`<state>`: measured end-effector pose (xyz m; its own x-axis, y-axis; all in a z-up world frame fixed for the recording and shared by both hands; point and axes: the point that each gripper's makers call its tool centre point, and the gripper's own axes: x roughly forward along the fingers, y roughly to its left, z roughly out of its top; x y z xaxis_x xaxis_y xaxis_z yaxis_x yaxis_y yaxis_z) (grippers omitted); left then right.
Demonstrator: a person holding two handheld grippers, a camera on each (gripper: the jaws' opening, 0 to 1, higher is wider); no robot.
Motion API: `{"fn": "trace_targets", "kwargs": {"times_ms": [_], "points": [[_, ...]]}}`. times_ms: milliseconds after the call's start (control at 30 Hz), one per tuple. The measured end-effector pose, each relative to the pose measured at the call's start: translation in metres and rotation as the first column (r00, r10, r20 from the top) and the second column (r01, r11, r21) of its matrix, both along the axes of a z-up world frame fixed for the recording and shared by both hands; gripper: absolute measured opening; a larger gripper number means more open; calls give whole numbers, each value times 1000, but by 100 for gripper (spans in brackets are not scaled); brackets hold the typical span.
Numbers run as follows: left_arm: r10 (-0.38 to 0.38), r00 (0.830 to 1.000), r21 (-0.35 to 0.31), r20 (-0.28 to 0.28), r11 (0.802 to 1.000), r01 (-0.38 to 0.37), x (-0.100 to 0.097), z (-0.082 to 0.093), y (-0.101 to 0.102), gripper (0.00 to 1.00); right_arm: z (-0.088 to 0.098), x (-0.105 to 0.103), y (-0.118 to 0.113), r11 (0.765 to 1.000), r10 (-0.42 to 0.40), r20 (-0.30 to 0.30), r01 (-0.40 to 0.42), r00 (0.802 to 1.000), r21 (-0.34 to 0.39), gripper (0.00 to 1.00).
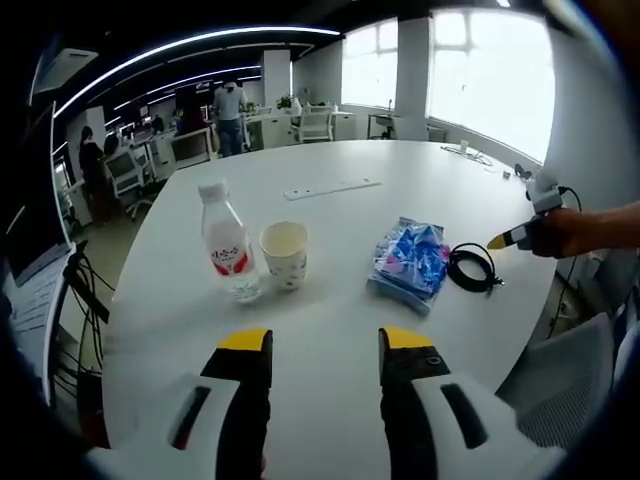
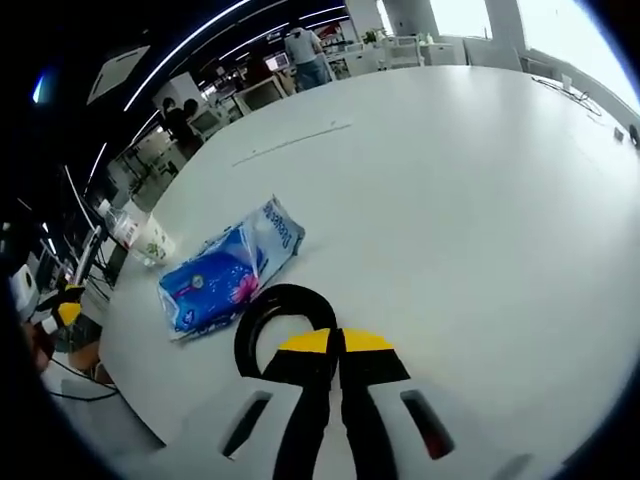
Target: Arrange the tabletop items into an orderly group along one side of the table until the central work area is clear of visible clutter.
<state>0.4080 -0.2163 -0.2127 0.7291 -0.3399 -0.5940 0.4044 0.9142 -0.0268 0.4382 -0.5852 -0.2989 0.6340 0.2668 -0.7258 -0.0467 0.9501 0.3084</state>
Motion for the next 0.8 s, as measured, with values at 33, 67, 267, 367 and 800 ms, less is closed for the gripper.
{"fn": "trace_targets", "kwargs": {"times_ms": [33, 67, 267, 367, 800], "points": [[0, 1000, -1, -1, 1000, 0, 0, 0, 0, 42, 1, 0, 1, 1000, 3, 3, -3, 1000, 0, 0], [0, 1000, -1, -1, 1000, 0, 0, 0, 0, 42, 3, 1, 2, 1000, 7, 7, -7, 1000, -1, 1], [-4, 1000, -6, -3, 1000, 4, -2, 0, -1, 43, 8, 6, 9, 1000, 29, 25, -29, 999, 6, 4], [-5, 1000, -5, -5, 1000, 5, -3, 0, 0, 43, 11, 10, 16, 999, 49, 39, -50, 998, 14, 5], [-1, 1000, -2, -6, 1000, 1, -8, 1, 4, 43, 20, 30, 43, 993, 111, 71, -113, 991, 31, 7]]}}
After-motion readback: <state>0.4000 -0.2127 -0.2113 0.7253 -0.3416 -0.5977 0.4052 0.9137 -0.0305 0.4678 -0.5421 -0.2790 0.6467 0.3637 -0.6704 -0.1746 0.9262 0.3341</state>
